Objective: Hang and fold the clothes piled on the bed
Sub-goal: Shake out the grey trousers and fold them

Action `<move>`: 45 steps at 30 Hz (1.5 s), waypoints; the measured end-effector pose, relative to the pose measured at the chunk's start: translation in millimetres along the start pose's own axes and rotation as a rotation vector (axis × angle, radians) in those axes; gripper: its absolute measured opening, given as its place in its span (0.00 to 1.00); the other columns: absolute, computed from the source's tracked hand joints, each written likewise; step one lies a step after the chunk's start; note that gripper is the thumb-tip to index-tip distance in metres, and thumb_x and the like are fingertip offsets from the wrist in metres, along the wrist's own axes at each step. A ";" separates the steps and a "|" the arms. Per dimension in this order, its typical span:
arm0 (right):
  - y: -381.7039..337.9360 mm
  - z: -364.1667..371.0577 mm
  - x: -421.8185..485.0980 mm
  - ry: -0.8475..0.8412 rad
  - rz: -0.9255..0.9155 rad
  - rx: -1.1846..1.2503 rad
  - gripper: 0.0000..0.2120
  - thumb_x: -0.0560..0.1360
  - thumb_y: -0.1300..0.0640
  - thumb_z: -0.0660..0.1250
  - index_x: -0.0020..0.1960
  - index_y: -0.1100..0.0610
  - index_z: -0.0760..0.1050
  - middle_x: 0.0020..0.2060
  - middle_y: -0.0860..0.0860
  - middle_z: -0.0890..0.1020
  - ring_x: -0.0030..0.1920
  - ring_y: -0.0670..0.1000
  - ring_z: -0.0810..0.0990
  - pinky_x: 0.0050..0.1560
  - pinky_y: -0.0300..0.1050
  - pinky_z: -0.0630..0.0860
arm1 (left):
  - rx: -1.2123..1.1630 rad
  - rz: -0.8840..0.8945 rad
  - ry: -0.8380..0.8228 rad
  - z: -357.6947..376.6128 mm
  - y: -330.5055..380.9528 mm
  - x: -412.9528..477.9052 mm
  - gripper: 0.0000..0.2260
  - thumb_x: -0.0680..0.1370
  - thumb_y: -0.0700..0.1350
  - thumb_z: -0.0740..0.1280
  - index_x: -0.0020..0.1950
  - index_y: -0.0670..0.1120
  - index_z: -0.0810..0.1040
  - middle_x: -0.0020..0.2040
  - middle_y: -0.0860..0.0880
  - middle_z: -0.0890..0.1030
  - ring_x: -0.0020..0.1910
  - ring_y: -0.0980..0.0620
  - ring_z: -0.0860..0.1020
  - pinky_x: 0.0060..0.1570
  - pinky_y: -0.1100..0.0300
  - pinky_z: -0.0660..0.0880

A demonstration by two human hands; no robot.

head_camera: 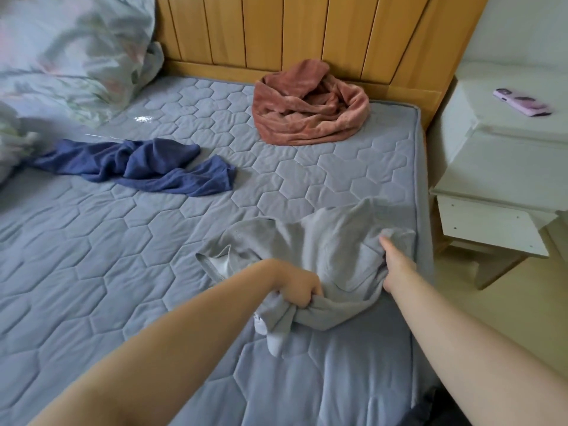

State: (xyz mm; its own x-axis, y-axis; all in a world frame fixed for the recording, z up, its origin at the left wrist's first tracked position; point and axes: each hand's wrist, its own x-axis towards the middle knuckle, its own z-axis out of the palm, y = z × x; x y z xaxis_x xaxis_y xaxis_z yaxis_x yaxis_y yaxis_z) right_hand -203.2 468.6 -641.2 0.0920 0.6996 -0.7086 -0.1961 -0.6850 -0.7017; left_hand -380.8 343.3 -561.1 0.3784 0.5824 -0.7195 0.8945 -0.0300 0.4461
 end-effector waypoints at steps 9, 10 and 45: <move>-80.4 33.8 -39.5 0.145 -0.224 0.026 0.26 0.70 0.49 0.70 0.64 0.62 0.71 0.56 0.54 0.76 0.52 0.57 0.78 0.47 0.48 0.77 | 0.352 -0.442 0.700 -78.6 -12.6 -29.1 0.12 0.77 0.38 0.61 0.59 0.43 0.76 0.59 0.43 0.77 0.57 0.42 0.77 0.49 0.53 0.73; -96.9 40.0 -49.1 0.141 -0.257 0.104 0.25 0.71 0.51 0.70 0.64 0.60 0.71 0.56 0.53 0.76 0.52 0.56 0.77 0.48 0.48 0.77 | 0.367 -0.462 0.835 -96.5 -11.0 -40.7 0.12 0.77 0.37 0.60 0.59 0.43 0.76 0.60 0.43 0.77 0.58 0.42 0.76 0.50 0.53 0.73; 49.2 -90.1 -61.4 0.315 -0.724 -1.074 0.08 0.70 0.54 0.69 0.46 0.57 0.79 0.50 0.54 0.77 0.54 0.59 0.74 0.50 0.48 0.69 | 0.342 -0.058 0.924 42.3 53.9 96.9 0.18 0.70 0.48 0.69 0.58 0.45 0.74 0.53 0.45 0.74 0.53 0.43 0.73 0.52 0.50 0.72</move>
State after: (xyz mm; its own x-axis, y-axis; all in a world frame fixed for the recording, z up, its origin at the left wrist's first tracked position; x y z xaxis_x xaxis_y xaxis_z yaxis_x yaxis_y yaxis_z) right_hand -130.5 373.6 -639.0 0.0970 0.9946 -0.0377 0.8412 -0.1022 -0.5310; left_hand -285.8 363.8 -629.2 0.1275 0.9914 0.0281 0.9815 -0.1302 0.1404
